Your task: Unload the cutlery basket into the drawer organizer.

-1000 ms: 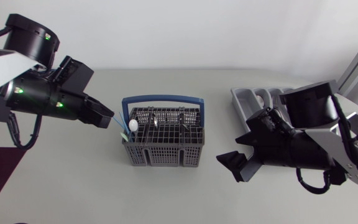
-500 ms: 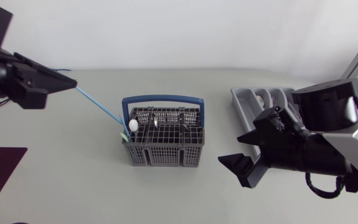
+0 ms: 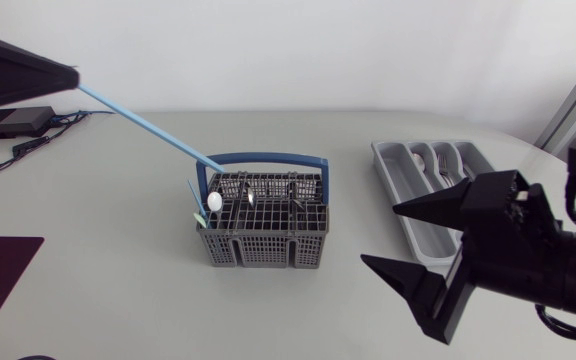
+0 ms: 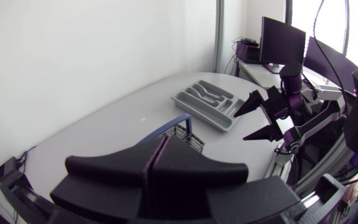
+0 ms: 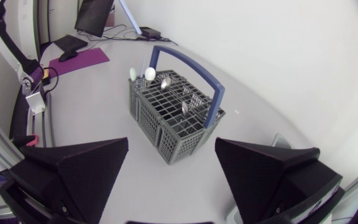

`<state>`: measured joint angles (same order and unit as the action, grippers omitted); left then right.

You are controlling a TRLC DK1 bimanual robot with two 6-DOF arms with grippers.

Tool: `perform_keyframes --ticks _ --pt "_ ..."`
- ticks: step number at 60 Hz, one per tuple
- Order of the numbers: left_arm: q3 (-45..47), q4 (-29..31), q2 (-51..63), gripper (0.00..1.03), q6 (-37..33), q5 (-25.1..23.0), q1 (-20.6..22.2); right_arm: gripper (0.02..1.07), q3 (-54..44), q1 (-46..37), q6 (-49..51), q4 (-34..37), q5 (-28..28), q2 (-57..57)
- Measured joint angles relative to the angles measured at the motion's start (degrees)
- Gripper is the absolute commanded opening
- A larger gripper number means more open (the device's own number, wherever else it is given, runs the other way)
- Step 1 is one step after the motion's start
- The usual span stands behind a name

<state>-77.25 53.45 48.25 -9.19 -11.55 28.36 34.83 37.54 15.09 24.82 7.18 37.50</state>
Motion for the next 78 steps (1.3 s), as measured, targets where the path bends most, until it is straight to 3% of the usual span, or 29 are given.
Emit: perform_keyframes --ticks 8,21,26,40,57,68,78 --pt "6.4 -6.2 3.8 0.13 1.7 -3.4 4.2 1.02 0.5 3.4 1.7 2.9 0.1 -2.5" --pt "11.1 -12.3 13.7 0.13 1.9 -13.5 5.5 1.02 0.5 4.2 3.6 2.6 2.0 -1.3" --pt "11.1 -14.5 17.2 0.13 1.9 -17.5 5.6 0.96 0.5 4.2 4.2 -0.3 3.1 2.6" --pt "9.6 -15.1 25.2 0.13 1.9 -21.1 7.0 0.86 3.1 4.2 4.7 -4.2 5.1 13.1" --pt "5.8 -15.2 28.5 0.13 1.9 -22.6 7.1 0.54 6.8 2.8 5.6 -6.9 8.4 20.7" --pt "5.3 -15.3 29.2 0.13 1.9 -22.6 7.1 0.46 6.9 0.5 6.0 -7.1 9.6 22.7" --pt "5.2 -15.3 29.6 0.13 1.7 -22.6 7.1 0.26 6.9 -1.0 6.2 -7.5 11.1 23.8"
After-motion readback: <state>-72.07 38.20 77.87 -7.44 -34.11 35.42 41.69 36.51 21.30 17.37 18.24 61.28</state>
